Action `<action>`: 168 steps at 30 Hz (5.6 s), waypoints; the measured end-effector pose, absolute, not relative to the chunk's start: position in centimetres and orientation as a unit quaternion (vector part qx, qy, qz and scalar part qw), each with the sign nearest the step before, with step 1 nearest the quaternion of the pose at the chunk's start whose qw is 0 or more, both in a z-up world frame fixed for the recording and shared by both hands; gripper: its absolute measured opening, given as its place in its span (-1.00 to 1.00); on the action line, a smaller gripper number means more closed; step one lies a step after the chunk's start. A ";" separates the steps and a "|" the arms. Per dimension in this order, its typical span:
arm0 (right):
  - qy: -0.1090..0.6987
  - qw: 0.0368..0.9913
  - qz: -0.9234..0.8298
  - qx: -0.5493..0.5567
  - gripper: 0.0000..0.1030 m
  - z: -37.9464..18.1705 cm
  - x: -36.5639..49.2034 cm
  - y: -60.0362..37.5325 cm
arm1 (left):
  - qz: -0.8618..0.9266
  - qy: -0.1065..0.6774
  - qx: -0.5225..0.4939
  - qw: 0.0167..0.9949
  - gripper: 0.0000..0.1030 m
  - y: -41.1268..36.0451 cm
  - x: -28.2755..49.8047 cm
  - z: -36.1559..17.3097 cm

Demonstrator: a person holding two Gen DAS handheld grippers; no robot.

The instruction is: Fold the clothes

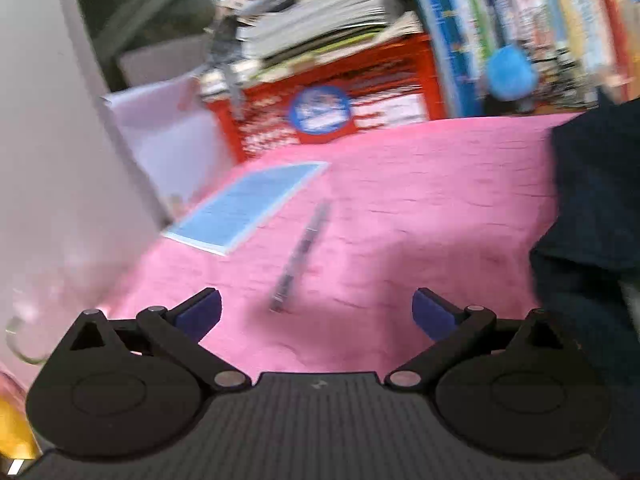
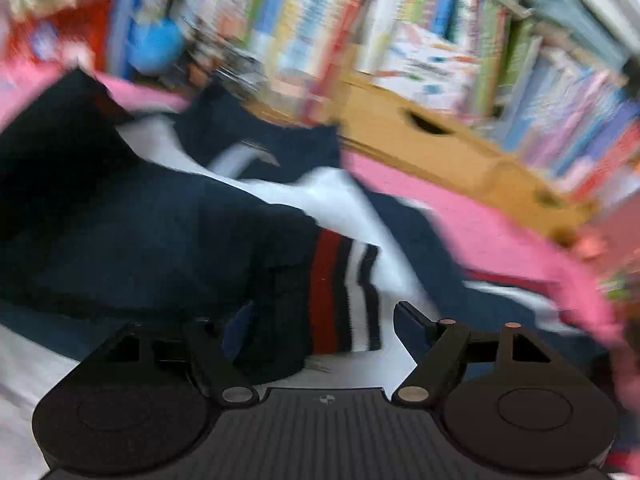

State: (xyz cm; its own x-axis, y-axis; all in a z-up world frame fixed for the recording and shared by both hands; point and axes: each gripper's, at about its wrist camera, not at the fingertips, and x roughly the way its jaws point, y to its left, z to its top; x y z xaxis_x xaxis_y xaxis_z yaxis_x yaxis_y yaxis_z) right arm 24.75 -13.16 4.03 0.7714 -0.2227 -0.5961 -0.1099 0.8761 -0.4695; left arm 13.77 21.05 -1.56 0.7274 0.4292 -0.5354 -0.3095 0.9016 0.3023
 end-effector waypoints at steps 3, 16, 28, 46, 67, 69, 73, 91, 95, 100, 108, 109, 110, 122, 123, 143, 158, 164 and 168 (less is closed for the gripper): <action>0.287 0.921 -0.038 -0.261 0.52 6.6 23.1 -12.7 | 0.124 0.274 0.084 0.950 1.00 19.3 11.7 0.3; 0.370 0.881 0.207 -0.211 -0.28 4.0 31.1 5.5 | 0.014 0.303 0.032 0.952 1.00 17.1 14.5 -1.9; 0.323 0.899 0.295 -0.007 0.03 5.9 38.0 9.3 | -0.019 0.311 -0.104 0.944 0.99 21.0 14.6 -3.1; 0.321 0.938 0.096 -0.089 0.65 4.9 24.6 -12.3 | -0.081 0.320 0.028 0.944 1.00 16.4 14.9 -0.6; 0.337 0.936 0.096 0.011 0.95 2.4 25.1 -15.0 | 0.059 0.293 0.081 0.951 0.99 18.3 18.9 5.0; 0.329 0.938 0.101 0.049 0.95 2.4 24.9 -15.9 | 0.071 0.291 0.120 0.947 0.99 16.2 22.3 4.2; 0.295 0.931 0.110 0.183 0.94 2.1 24.3 -19.5 | 0.067 0.335 0.132 0.930 0.96 13.5 28.6 1.1; 0.277 0.922 0.116 0.246 0.94 1.6 24.1 -21.1 | 0.137 0.359 0.016 0.923 -0.95 19.8 31.1 0.7; 0.277 0.921 0.118 0.248 0.95 1.6 24.1 -21.2 | 0.061 0.363 0.051 0.928 -0.24 17.3 30.5 1.3; 0.276 0.919 0.121 0.253 0.96 1.5 24.1 -21.4 | 0.044 0.395 0.135 0.908 0.39 13.3 32.1 -1.4; 0.277 0.920 0.119 0.249 0.97 1.6 24.1 -21.2 | 0.206 0.373 0.097 0.899 -0.99 17.2 32.6 -1.9; 0.278 0.921 0.118 0.248 0.97 1.6 24.1 -21.2 | 0.216 0.380 0.075 0.896 -0.99 18.6 32.5 -2.0; 0.278 0.921 0.118 0.247 0.97 1.7 24.1 -21.1 | 0.214 0.381 0.056 0.898 -0.99 19.6 32.1 -1.8; 0.267 0.931 0.085 0.234 0.95 2.1 23.7 -20.8 | -0.126 0.317 0.191 0.921 -0.38 8.2 27.2 0.9; 0.266 0.941 0.066 0.198 0.93 2.7 23.7 -20.2 | -0.136 0.321 0.200 0.916 -0.38 7.6 27.1 0.4; 0.200 0.969 0.136 0.054 -0.60 13.6 25.4 -17.5 | -0.379 0.230 0.209 0.871 0.18 7.4 13.5 3.9; 0.126 0.964 0.233 -0.004 -0.60 21.0 22.8 -10.8 | 0.082 0.212 0.239 0.944 0.27 8.9 22.7 1.4; 0.217 0.954 0.206 -0.027 -0.60 15.1 26.3 -7.6 | 0.092 0.291 0.292 0.906 0.30 11.3 23.1 -2.2; 0.273 0.947 0.163 -0.054 -0.60 10.8 28.1 -7.8 | 0.070 0.284 0.311 0.904 0.25 10.7 21.0 -2.3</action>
State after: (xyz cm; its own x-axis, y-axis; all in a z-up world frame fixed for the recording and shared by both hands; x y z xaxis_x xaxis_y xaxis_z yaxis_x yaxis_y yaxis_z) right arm 28.13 -7.83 10.81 0.7983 0.2787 -0.5338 -0.3377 0.9411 -0.0137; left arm 21.00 10.69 -2.33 0.8288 0.3035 -0.4701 0.0493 0.7973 0.6016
